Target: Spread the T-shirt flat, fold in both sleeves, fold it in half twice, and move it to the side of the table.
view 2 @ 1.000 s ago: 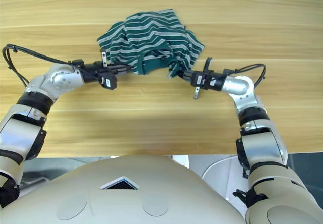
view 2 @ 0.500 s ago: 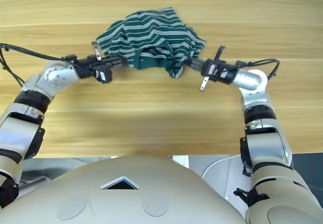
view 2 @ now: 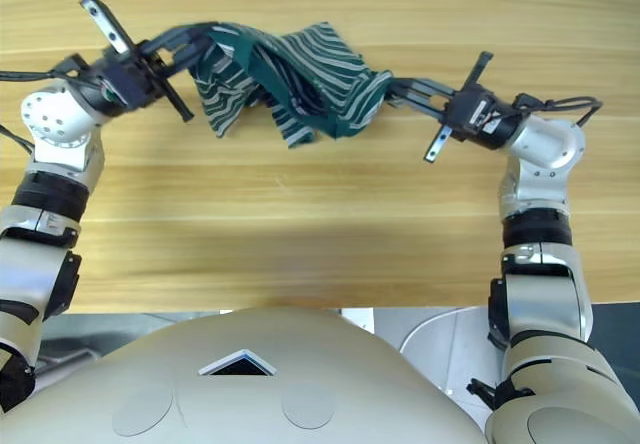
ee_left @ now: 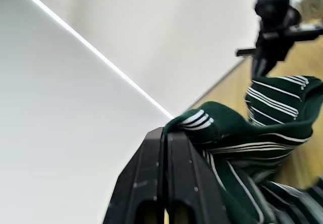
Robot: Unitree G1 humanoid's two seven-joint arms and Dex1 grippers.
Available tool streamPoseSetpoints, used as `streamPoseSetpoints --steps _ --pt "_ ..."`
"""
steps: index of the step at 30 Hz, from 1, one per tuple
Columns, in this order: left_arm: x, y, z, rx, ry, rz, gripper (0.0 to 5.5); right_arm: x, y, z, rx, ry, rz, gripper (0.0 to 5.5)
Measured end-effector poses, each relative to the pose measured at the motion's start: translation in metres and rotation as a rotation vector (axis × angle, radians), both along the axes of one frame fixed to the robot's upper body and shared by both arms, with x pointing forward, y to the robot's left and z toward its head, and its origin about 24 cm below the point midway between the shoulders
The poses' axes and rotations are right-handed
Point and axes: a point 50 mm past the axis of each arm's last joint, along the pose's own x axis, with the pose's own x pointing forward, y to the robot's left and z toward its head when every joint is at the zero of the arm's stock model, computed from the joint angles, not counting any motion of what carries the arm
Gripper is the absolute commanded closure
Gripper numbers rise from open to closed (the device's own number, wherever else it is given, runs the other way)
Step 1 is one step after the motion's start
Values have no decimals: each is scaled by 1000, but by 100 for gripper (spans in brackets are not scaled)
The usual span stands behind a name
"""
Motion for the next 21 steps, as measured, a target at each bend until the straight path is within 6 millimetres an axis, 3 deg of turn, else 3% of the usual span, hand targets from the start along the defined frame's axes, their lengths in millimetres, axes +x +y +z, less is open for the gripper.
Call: streamPoseSetpoints --steps 3,8,12,15,16,21 --pt "0 6 11 -41 -8 -17 550 0 -10 12 53 -35 -25 547" --pt "-1 23 45 -177 -81 -12 550 1 -29 50 156 -148 -68 547" --pt "1 34 87 -214 -217 10 550 0 -42 102 236 -305 -92 547" --pt "-19 34 115 -115 -349 -37 550 -22 -52 139 279 -421 -36 547" --pt "-31 33 117 -61 -367 -79 550 -35 -54 143 268 -436 12 547" --pt "-76 38 102 68 -285 -244 550 -82 -53 132 203 -378 258 547"
